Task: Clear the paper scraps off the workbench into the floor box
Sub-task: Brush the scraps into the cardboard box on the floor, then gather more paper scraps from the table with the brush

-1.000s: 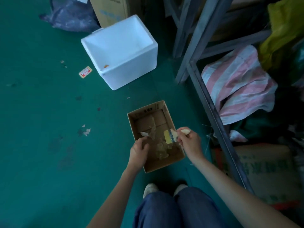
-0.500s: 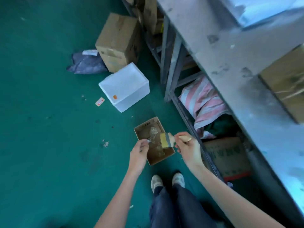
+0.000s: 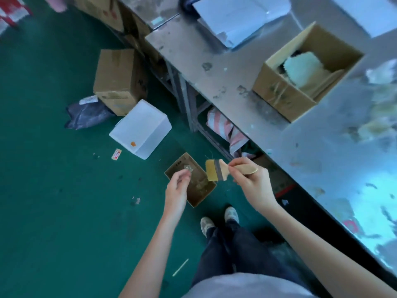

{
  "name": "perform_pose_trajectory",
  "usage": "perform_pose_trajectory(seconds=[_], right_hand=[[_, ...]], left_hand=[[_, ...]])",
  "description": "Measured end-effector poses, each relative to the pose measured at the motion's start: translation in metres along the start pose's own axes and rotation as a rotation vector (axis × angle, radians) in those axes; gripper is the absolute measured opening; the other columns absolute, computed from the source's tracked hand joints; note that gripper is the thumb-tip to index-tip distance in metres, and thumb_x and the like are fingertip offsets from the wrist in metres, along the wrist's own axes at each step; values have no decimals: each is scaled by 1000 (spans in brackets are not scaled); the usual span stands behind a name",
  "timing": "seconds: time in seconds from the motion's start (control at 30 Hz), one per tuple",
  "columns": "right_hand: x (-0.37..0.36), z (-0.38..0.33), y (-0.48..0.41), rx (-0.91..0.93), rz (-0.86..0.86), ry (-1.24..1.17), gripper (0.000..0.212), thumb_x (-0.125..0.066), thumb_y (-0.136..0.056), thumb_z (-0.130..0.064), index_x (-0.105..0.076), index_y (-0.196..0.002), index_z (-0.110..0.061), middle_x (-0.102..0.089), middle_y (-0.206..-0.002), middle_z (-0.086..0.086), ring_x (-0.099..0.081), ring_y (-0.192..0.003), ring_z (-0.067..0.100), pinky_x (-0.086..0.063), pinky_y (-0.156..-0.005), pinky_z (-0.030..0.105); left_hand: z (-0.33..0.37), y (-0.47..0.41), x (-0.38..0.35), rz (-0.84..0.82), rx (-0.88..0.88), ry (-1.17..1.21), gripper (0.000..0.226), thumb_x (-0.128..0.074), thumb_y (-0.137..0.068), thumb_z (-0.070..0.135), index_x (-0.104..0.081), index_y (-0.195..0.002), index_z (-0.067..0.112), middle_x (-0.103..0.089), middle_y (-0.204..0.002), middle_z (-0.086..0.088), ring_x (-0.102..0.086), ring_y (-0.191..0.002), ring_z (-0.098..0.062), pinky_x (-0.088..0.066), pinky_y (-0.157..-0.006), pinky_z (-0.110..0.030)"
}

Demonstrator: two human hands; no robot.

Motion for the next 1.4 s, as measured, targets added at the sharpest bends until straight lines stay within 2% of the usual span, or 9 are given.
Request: perform_pose_trajectory(seconds=[0.13, 0.27, 0.4, 0.53, 0.63, 0.8, 0.97, 1.13, 1.4], right_hand=[[51, -6, 14, -13, 154, -81, 7, -62, -83, -24, -69, -82, -20, -67, -71, 9, -55, -55, 35, -44, -50, 45], [105, -5, 29, -33, 326, -156, 10, -63, -86, -14, -68, -81, -21, -60, -56, -4, -52, -50, 15, -41, -49, 30], [156, 2, 43, -36, 477, -248, 7, -63, -85, -13, -68, -81, -16, -60, -58, 0, -53, -54, 19, -43, -53, 31], [213, 20, 59, -66, 615, -255, 9, -61, -85, -18, -67, -81, -13, -61, -58, 6, -54, -54, 18, -43, -52, 26], [249, 34, 71, -88, 682, -233, 9, -60, -86, -19, -67, -82, -14, -61, -59, 10, -54, -54, 18, -44, -53, 29], [306, 53, 102, -93, 806, -135, 11, -60, -86, -23, -67, -83, -16, -60, -60, -2, -55, -58, 25, -43, -54, 45], [354, 70, 138, -104, 963, -64, 16, -59, -85, -32, -68, -84, -19, -63, -65, -3, -57, -60, 20, -45, -55, 42], [392, 94, 172, -172, 1130, -30, 6, -62, -87, -22, -68, -88, -20, -67, -74, -4, -61, -68, 20, -49, -60, 40], [420, 127, 210, -339, 1319, 183, 19, -54, -95, -15, -67, -108, -9, -57, -88, 7, -52, -71, 15, -36, -60, 10]], left_hand=[[25, 5, -25, -97, -67, -61, 21, -48, -97, 18, -63, -103, 30, -65, -113, 12, -60, -107, -4, -45, -98, -31], [55, 14, -69, -214, -138, -105, 23, -47, -97, 14, -62, -114, 21, -65, -116, 9, -60, -107, -2, -45, -100, -30], [80, 23, -121, -336, -233, -186, 25, -48, -96, 13, -61, -115, 23, -64, -117, 12, -58, -111, -5, -44, -99, -29], [103, 37, -181, -463, -339, -295, 23, -49, -97, 18, -60, -116, 24, -62, -117, 14, -56, -108, 3, -42, -92, -14], [113, 49, -222, -517, -394, -359, 22, -50, -98, 20, -58, -118, 24, -60, -117, 14, -54, -103, 10, -39, -81, -2], [118, 66, -290, -589, -396, -389, 21, -52, -97, 22, -57, -117, 24, -60, -118, 11, -55, -107, 2, -45, -84, -13], [122, 86, -348, -663, -447, -453, 20, -53, -96, 17, -57, -113, 25, -60, -116, 10, -56, -105, 0, -44, -85, -16], [125, 103, -386, -720, -526, -544, 25, -54, -95, 13, -57, -119, 17, -60, -116, 9, -53, -98, 9, -39, -76, 1], [131, 108, -418, -770, -763, -699, 30, -55, -93, 12, -54, -123, 17, -50, -118, 8, -49, -110, -7, -42, -95, -25]])
Point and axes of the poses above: each hand's wrist, its own y-axis away from the middle knuckle, its own x-axis out of the back of the hand, z = x × y, the point moved 5 cm from there along -y, towards the middle knuckle
